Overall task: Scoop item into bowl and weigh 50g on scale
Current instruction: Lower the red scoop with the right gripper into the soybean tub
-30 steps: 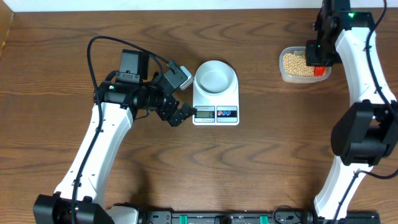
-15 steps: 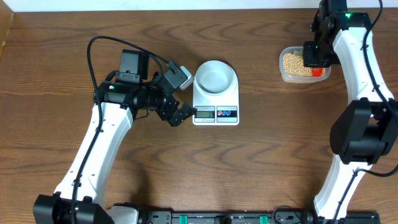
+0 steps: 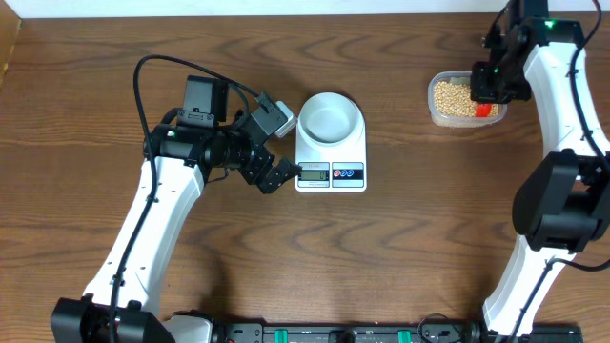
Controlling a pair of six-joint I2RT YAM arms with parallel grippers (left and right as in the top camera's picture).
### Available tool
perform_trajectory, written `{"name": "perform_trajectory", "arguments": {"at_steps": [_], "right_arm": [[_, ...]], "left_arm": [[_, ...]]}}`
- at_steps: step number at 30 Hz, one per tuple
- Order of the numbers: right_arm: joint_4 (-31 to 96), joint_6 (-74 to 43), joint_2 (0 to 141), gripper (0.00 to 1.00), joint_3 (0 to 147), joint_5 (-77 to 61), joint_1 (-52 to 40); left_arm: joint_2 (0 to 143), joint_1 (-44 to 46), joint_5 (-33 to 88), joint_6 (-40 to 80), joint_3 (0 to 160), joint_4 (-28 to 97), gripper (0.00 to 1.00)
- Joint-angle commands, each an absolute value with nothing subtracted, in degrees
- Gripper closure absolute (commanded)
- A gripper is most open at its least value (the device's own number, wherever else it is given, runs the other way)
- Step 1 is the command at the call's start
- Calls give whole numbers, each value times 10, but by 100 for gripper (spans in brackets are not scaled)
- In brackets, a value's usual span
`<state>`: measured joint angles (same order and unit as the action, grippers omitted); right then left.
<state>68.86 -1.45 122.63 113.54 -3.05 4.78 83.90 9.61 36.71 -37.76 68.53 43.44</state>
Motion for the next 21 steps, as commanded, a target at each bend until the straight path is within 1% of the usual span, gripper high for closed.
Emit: {"name": "perform_trajectory", "arguments": {"at_steps": [1, 7, 13, 21], "right_arm": [[688, -1, 1239, 99, 1146, -71, 53], [688, 14, 1239, 99, 1146, -108, 60], [691, 14, 1239, 99, 1146, -114, 61], [695, 27, 1239, 99, 1146, -172, 74]], "left_arm": [[839, 97, 364, -386, 680, 435, 0], [839, 97, 364, -386, 680, 435, 0], [839, 97, 364, -386, 680, 435, 0], [839, 97, 364, -386, 680, 435, 0]]}}
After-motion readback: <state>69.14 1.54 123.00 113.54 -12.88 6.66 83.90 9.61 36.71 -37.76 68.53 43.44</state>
